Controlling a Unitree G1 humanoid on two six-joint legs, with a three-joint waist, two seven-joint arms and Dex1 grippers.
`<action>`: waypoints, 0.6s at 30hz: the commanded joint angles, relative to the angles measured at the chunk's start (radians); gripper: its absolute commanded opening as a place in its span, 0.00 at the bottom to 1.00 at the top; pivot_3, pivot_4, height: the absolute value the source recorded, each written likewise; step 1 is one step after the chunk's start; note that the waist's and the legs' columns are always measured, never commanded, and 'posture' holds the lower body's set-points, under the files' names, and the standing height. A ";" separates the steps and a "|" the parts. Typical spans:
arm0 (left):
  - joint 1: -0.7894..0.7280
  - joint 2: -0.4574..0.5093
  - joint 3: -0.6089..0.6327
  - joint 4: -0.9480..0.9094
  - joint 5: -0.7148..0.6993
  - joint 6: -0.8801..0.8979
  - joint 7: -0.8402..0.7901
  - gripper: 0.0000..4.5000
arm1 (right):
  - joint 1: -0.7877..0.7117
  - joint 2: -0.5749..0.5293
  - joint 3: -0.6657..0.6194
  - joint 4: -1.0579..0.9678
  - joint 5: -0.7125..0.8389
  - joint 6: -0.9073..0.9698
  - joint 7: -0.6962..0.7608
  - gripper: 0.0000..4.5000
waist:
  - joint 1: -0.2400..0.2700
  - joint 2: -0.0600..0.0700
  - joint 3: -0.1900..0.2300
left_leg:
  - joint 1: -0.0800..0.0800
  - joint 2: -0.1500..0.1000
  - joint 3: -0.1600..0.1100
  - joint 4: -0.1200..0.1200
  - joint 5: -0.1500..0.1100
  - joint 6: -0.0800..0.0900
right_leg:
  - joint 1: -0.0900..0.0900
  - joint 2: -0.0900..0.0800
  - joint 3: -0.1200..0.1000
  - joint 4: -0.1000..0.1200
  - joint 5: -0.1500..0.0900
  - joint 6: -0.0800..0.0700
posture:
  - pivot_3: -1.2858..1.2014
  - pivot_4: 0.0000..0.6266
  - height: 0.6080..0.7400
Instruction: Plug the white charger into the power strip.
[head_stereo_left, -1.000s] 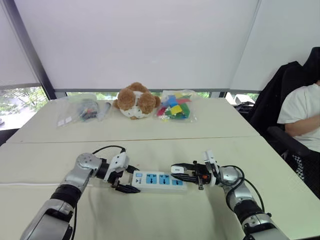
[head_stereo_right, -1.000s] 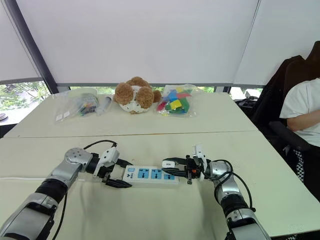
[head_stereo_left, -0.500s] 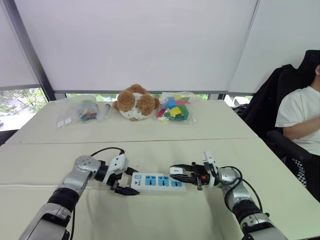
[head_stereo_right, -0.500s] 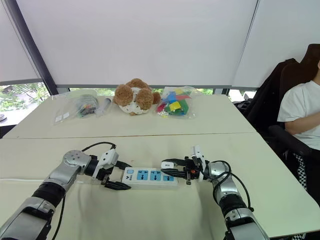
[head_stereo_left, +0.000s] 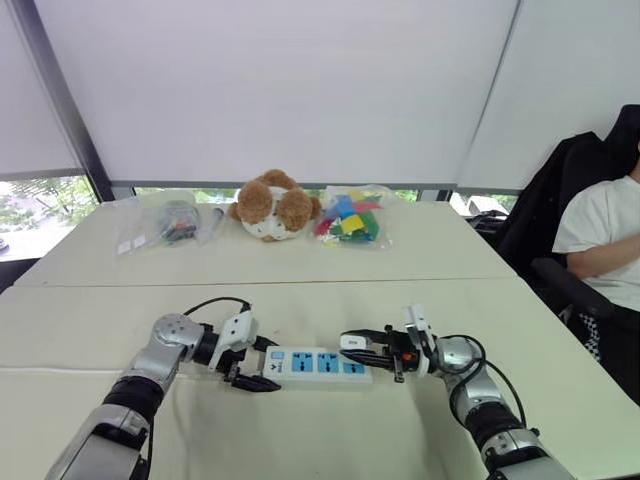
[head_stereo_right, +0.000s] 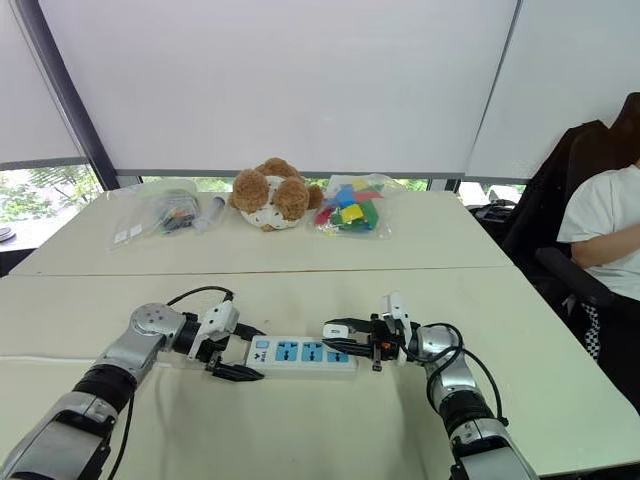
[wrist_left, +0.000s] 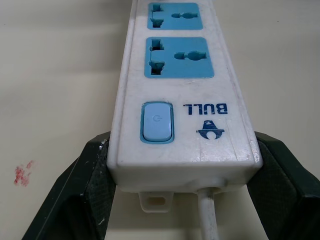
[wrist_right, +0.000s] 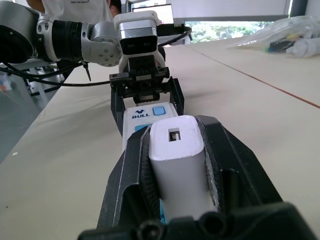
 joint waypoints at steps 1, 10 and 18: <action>-0.030 -0.011 -0.020 0.002 0.035 -0.052 -0.036 0.67 | 0.083 -0.047 0.058 0.093 -0.119 0.068 -0.003 0.17 | 0.001 0.000 0.000 | 0.000 0.000 0.000 0.000 0.000 0.000 | 0.000 -0.002 0.000 0.000 0.000 0.000 | 0.52 0.24 0.99; -0.054 -0.033 -0.017 0.056 0.054 -0.085 -0.033 0.67 | 0.088 -0.075 0.012 -0.059 -0.076 0.104 -0.008 0.72 | 0.010 0.005 0.002 | -0.005 -0.007 0.007 -0.010 0.001 -0.003 | -0.006 -0.026 -0.012 -0.008 0.000 0.000 | 0.52 0.24 0.99; -0.086 -0.069 -0.012 0.127 0.069 -0.115 -0.009 0.67 | 0.109 -0.133 -0.054 -0.388 -0.003 0.282 -0.102 0.72 | 0.026 0.015 0.008 | -0.024 -0.011 0.007 -0.011 0.003 -0.006 | -0.026 -0.025 -0.019 -0.005 0.004 0.006 | 0.52 0.24 0.99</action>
